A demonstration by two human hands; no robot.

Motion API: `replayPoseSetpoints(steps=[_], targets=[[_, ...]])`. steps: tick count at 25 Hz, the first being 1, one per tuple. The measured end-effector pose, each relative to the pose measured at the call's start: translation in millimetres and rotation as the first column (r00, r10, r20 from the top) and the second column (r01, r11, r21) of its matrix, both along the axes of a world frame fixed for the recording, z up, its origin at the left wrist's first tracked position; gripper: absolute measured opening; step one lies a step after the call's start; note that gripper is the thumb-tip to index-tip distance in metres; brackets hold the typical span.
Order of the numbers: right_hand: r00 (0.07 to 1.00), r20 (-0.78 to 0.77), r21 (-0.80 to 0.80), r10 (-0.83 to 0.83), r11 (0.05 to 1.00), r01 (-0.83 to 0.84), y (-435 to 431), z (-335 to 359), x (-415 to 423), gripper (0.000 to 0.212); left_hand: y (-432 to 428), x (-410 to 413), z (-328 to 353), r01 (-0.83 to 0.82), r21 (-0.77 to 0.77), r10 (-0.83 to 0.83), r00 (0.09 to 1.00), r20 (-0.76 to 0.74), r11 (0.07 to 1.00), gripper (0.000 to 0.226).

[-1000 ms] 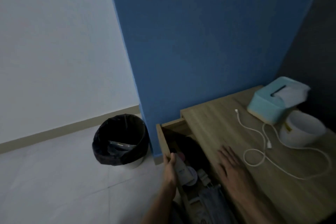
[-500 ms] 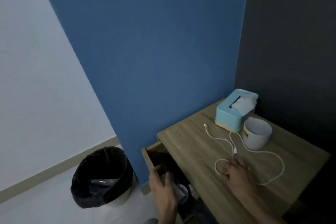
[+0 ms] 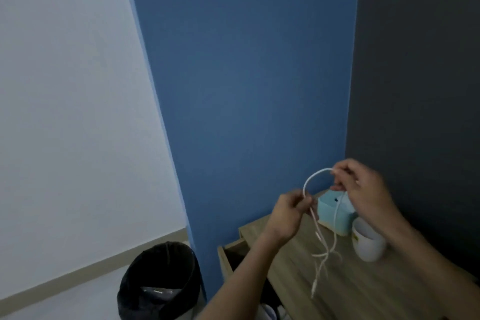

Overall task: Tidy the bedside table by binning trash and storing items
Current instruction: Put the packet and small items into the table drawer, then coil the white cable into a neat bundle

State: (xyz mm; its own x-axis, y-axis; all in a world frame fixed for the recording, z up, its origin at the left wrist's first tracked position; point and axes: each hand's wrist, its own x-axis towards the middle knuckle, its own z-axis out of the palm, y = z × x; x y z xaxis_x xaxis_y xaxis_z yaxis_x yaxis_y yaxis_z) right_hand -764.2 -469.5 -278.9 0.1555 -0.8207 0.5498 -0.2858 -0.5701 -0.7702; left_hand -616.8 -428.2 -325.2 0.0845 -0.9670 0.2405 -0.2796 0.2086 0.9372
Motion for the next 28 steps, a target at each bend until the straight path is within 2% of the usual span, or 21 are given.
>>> replayPoseSetpoints(steps=[2, 4, 6, 8, 10, 12, 14, 16, 18, 19, 20, 21, 23, 25, 26, 28], targets=[[0.998, 0.059, -0.024, 0.002, 1.000, -0.001, -3, 31, -9, 0.024, 1, 0, 34, 0.006, -0.045, -0.010, 0.995, -0.096, 0.999, 0.027], [1.000, 0.005, -0.082, -0.031, 0.996, 0.031, -2, 58, -18, 0.021, 12, 4, 69, 0.058, -0.095, -0.074, 0.982, -0.171, 0.994, 0.030], [0.997, 0.007, -0.146, -0.071, 0.987, 0.071, 4, 80, -26, 0.018, 33, 7, 98, 0.208, -0.080, -0.219, 0.957, -0.190, 0.975, 0.030], [0.998, 0.017, -0.155, -0.053, 0.986, 0.055, 8, 98, -29, 0.017, 47, 13, 120, 0.327, -0.017, -0.326, 0.934, -0.143, 0.945, 0.031], [0.992, -0.005, -0.076, 0.124, 0.989, -0.124, 18, 115, -24, 0.015, 56, 16, 137, 0.292, -0.013, -0.291, 0.951, -0.099, 0.956, 0.031], [0.950, -0.059, 0.001, 0.305, 0.952, -0.306, 32, 130, -14, 0.012, 61, 12, 154, 0.228, -0.033, -0.230, 0.970, -0.079, 0.973, 0.030], [0.915, -0.179, -0.039, 0.361, 0.927, -0.373, 49, 147, -3, 0.016, 68, 8, 173, 0.206, -0.062, -0.208, 0.977, -0.039, 0.977, 0.030], [0.952, -0.225, -0.210, 0.209, 0.943, -0.257, 55, 165, -3, 0.017, 78, 12, 185, 0.217, -0.071, -0.219, 0.975, -0.025, 0.974, 0.031], [0.994, -0.099, -0.328, -0.042, 0.945, 0.007, 54, 189, -16, 0.017, 92, 29, 187, 0.227, -0.073, -0.229, 0.973, -0.014, 0.971, 0.034], [0.985, -0.082, -0.344, -0.153, 0.932, 0.117, 52, 198, -25, 0.017, 99, 40, 186, 0.208, -0.075, -0.208, 0.978, -0.004, 0.975, 0.035], [0.965, -0.132, -0.373, -0.228, 0.913, 0.164, 54, 205, -29, 0.016, 104, 50, 186, 0.165, -0.088, -0.166, 0.986, 0.004, 0.982, 0.034], [0.938, -0.240, -0.410, -0.249, 0.902, 0.135, 61, 207, -28, 0.017, 109, 57, 187, 0.115, -0.114, -0.116, 0.993, 0.004, 0.987, 0.034], [0.878, -0.462, -0.439, -0.124, 0.892, -0.105, 84, 201, -1, 0.024, 116, 61, 196, 0.058, -0.182, -0.062, 0.998, -0.015, 0.982, 0.033], [0.816, -0.551, -0.306, 0.175, 0.867, -0.393, 112, 187, 36, 0.011, 126, 58, 211, 0.059, -0.217, -0.062, 0.998, -0.009, 0.974, 0.033], [0.809, -0.521, -0.284, 0.272, 0.839, -0.465, 118, 184, 48, 0.003, 132, 58, 218, 0.061, -0.220, -0.060, 0.998, 0.012, 0.974, 0.033], [0.895, -0.341, -0.350, 0.287, 0.845, -0.404, 110, 190, 57, 0.014, 148, 75, 225, 0.047, -0.207, -0.040, 0.998, 0.038, 0.977, 0.033]])
